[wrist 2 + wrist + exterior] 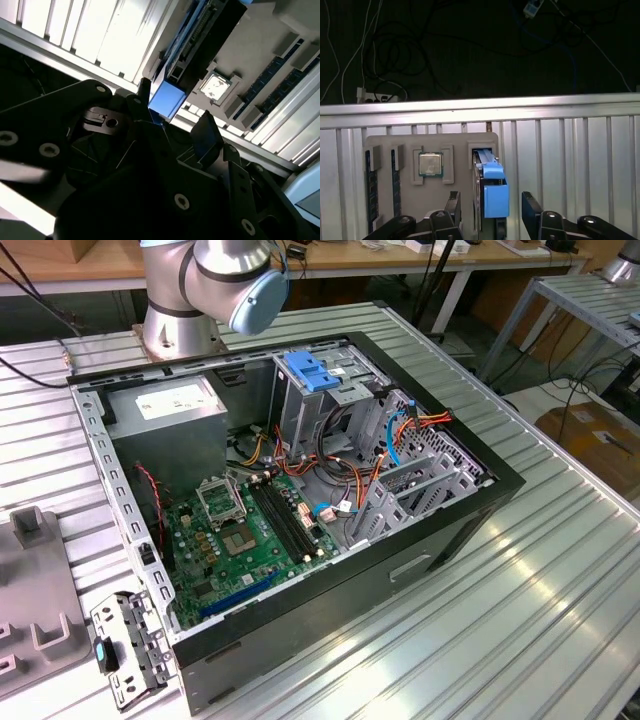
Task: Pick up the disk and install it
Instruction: 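Pick up the disk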
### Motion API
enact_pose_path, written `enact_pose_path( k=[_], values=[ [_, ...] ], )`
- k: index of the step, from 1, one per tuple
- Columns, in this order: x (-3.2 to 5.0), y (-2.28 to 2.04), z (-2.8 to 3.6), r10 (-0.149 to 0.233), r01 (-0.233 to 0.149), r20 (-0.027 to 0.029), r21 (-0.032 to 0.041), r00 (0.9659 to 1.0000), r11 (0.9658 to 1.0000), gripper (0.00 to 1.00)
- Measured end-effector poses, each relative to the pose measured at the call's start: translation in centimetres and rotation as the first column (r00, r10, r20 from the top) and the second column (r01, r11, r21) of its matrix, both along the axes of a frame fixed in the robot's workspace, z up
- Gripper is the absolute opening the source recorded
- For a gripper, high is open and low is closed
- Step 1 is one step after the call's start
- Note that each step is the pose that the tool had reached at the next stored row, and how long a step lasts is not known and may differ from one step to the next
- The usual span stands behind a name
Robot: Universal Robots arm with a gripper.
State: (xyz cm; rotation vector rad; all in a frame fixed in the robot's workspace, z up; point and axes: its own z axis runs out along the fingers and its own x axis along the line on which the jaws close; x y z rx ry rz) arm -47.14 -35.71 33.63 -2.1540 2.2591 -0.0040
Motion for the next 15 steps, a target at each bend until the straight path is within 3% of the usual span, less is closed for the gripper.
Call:
enact_pose_path(
  k=[15],
  values=[
    [-0.26,0.06,-2.83,0.005,-0.005,-0.0076,0.0000,1.0000,1.0000,0.60]
  ],
)
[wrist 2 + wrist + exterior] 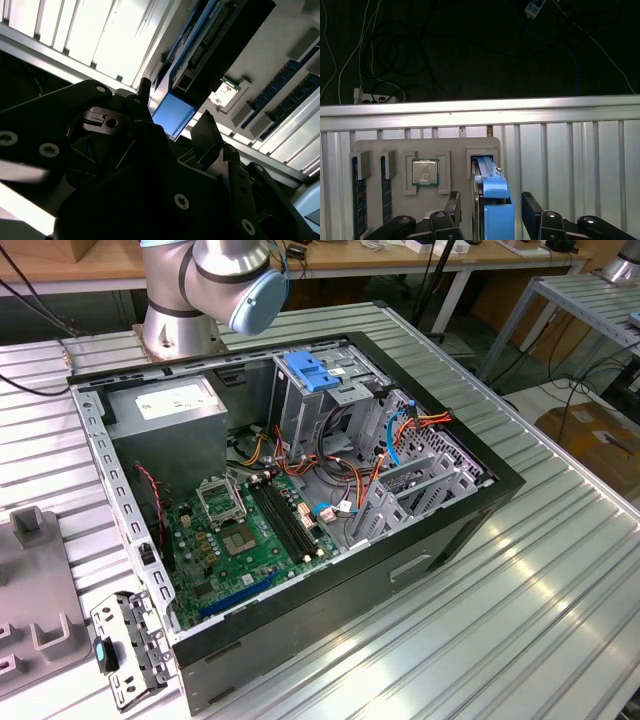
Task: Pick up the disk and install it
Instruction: 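Pick up the disk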
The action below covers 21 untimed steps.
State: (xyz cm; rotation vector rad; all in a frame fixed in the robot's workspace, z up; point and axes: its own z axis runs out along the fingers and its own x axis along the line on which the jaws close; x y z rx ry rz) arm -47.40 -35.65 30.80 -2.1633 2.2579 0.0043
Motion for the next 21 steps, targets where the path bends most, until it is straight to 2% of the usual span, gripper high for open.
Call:
enact_pose_path(
  k=[8,16,17,21],
  values=[
    [-0.03,0.00,-1.24,0.000,0.000,-0.0029,0.0003,1.0000,1.0000,0.60],
    [-0.03,0.00,-1.34,0.000,0.000,-0.0030,0.0017,1.0000,1.0000,0.59],
    [-0.03,0.00,-1.35,0.000,0.000,-0.0029,0.0017,1.0000,1.0000,0.51],
    [-0.03,0.15,-1.35,0.000,0.000,-0.0030,0.0017,1.0000,1.0000,0.51]
  ],
)
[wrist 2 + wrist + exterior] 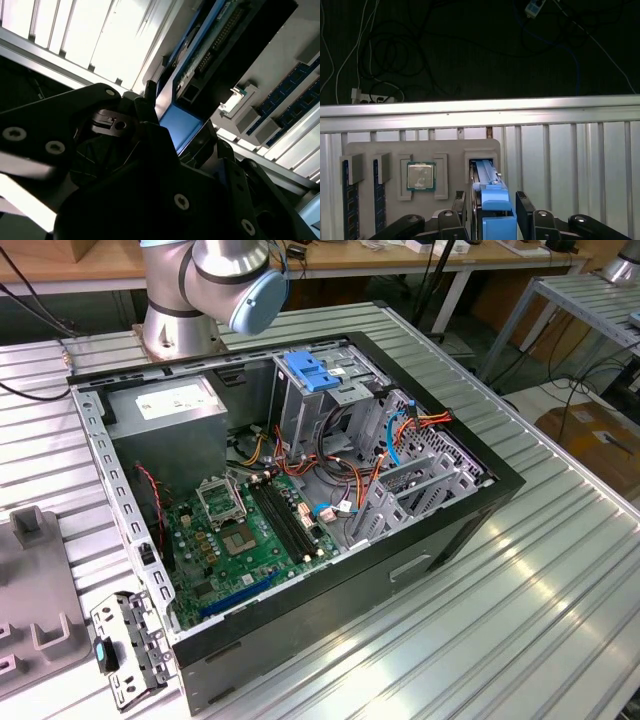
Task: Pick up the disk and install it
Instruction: 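Pick up the disk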
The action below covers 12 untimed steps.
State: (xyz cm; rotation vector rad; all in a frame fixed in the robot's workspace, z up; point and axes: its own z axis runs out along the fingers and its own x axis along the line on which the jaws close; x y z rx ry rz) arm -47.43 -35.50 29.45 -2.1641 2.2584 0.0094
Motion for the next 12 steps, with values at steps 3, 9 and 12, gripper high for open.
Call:
enact_pose_path(
  k=[3,9,12],
  values=[
    [0.00,0.02,-0.01,0.000,0.000,0.0001,0.0000,1.0000,1.0000,0.51],
    [0.00,0.04,0.00,0.000,0.000,0.0000,-0.0001,1.0000,1.0000,0.51],
    [0.00,0.05,0.00,0.000,0.000,0.0000,-0.0001,1.0000,1.0000,0.51]
  ],
)
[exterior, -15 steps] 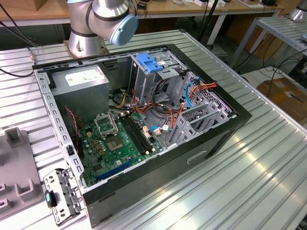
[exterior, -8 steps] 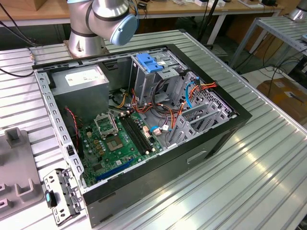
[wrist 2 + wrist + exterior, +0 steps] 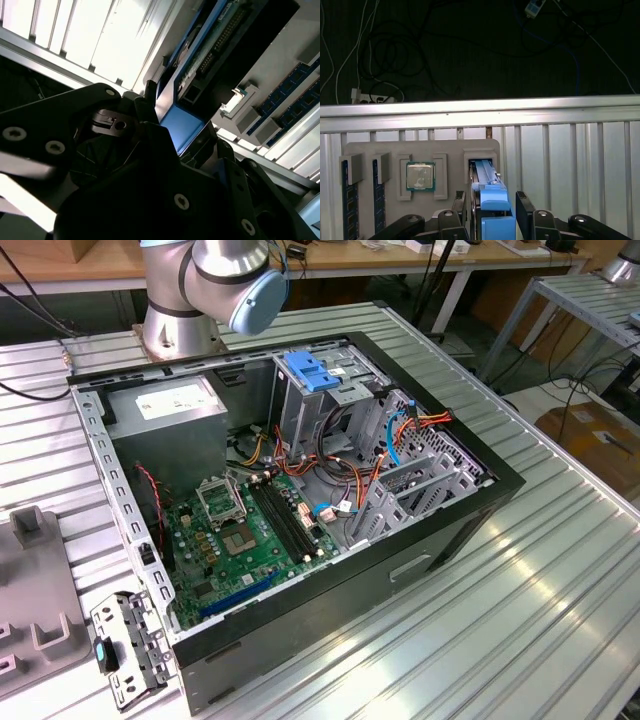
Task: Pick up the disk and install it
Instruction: 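Pick up the disk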
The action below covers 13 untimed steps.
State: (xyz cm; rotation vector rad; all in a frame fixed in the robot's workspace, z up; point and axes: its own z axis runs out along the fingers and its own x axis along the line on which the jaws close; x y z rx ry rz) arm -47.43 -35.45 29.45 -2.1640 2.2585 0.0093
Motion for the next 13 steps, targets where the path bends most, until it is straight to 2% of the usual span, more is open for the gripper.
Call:
enact_pose_path(
  k=[2,3,4,5,13],
  values=[
    [0.00,0.00,0.00,0.000,0.000,0.0000,0.0000,1.0000,1.0000,0.50],
    [0.00,0.00,0.00,0.000,0.000,-0.0001,0.0000,1.0000,1.0000,0.44],
    [0.00,0.01,0.00,0.000,0.000,-0.0001,-0.0001,1.0000,1.0000,0.44],
    [0.00,0.01,0.00,0.000,0.000,-0.0001,-0.0001,1.0000,1.0000,0.37],
    [0.00,0.02,0.00,0.000,0.000,0.0000,0.0000,1.0000,1.0000,0.37]
  ],
)
